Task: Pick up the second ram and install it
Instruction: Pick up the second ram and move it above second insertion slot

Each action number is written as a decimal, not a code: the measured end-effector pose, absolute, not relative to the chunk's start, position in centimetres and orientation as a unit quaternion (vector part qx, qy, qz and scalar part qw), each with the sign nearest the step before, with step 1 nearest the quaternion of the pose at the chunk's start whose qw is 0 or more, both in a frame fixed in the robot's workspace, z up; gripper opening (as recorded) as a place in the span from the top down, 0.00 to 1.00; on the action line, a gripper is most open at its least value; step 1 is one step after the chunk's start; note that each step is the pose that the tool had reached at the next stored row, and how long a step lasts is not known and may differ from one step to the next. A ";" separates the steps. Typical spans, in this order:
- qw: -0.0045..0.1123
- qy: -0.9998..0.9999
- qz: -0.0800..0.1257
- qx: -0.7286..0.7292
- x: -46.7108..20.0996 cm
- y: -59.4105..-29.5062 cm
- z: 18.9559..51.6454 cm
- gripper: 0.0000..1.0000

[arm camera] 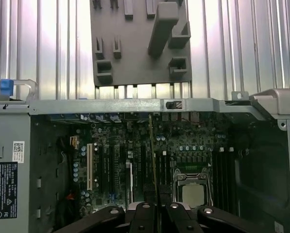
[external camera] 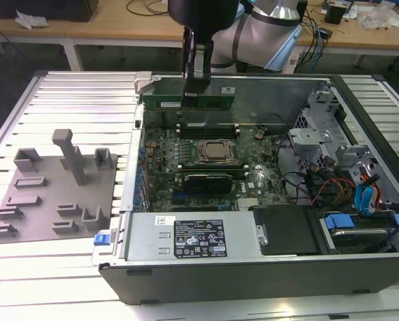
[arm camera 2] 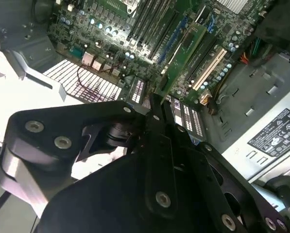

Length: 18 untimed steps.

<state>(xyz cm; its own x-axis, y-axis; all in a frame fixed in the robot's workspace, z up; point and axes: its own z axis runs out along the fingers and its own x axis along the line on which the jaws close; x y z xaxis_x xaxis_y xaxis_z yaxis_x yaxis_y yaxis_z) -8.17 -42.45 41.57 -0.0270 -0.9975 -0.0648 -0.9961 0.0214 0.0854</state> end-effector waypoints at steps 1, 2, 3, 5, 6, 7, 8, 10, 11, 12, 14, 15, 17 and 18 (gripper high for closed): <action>0.007 -0.715 -0.053 0.697 -8.1 -42.4 41.3 0.89; 0.007 -0.715 -0.054 0.697 -8.1 -42.4 41.0 0.89; 0.007 -0.715 -0.054 0.697 -8.0 -42.3 40.7 0.89; 0.008 -0.715 -0.054 0.697 -7.9 -42.1 40.3 0.89; 0.008 -0.715 -0.054 0.697 -7.8 -41.8 40.1 0.89; 0.008 -0.715 -0.054 0.697 -7.7 -41.5 40.0 0.89; 0.008 -0.715 -0.054 0.697 -7.6 -41.3 39.8 0.89; 0.009 -0.715 -0.056 0.697 -6.8 -40.8 39.0 0.89; 0.009 -0.715 -0.056 0.697 -6.6 -40.8 38.8 0.89; 0.009 -0.715 -0.056 0.697 -6.4 -40.8 38.6 0.89; 0.010 -0.715 -0.056 0.697 -5.6 -40.9 37.8 0.89; 0.010 -0.715 -0.056 0.697 -5.2 -40.9 37.4 0.89; 0.010 -0.715 -0.056 0.697 -4.9 -41.0 36.8 0.89; 0.010 -0.715 -0.056 0.697 -4.8 -41.0 36.5 0.89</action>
<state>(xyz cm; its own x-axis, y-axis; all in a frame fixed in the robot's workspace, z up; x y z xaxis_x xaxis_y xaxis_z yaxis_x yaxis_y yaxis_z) -4.76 -41.02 36.52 -0.0276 -0.9975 -0.0645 -0.9953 0.0214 0.0942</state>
